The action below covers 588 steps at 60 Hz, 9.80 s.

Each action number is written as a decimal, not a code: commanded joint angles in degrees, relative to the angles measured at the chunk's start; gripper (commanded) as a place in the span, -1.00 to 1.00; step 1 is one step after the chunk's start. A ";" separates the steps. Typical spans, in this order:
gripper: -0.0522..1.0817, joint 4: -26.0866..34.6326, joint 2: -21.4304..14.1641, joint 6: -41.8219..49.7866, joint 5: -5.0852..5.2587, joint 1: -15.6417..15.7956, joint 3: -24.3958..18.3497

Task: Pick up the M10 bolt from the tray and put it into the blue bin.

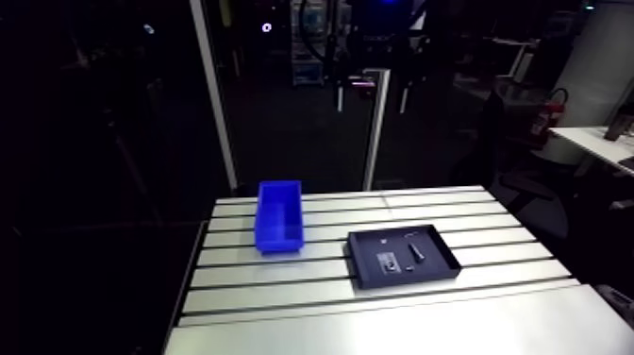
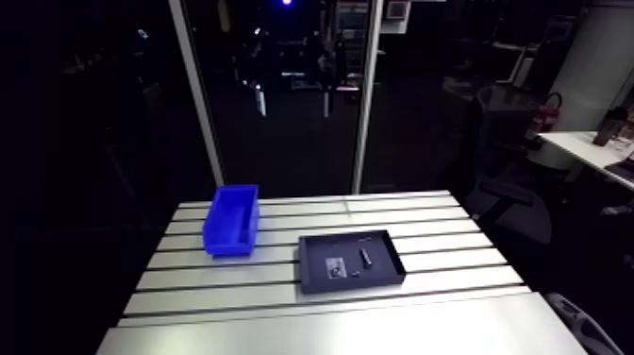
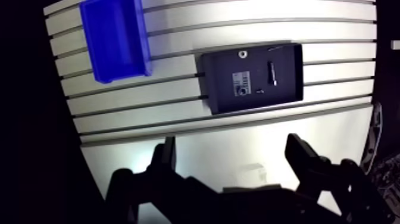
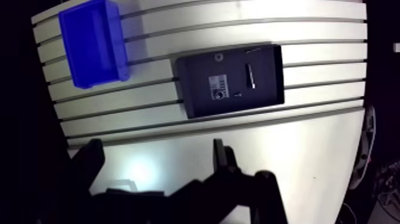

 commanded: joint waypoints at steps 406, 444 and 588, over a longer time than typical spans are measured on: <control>-0.02 -32.00 14.33 -24.80 -2.19 -14.51 25.33; -0.01 -34.46 14.77 -25.06 -4.06 -14.42 26.21; 0.45 -34.37 15.03 -25.15 -3.52 -14.51 26.47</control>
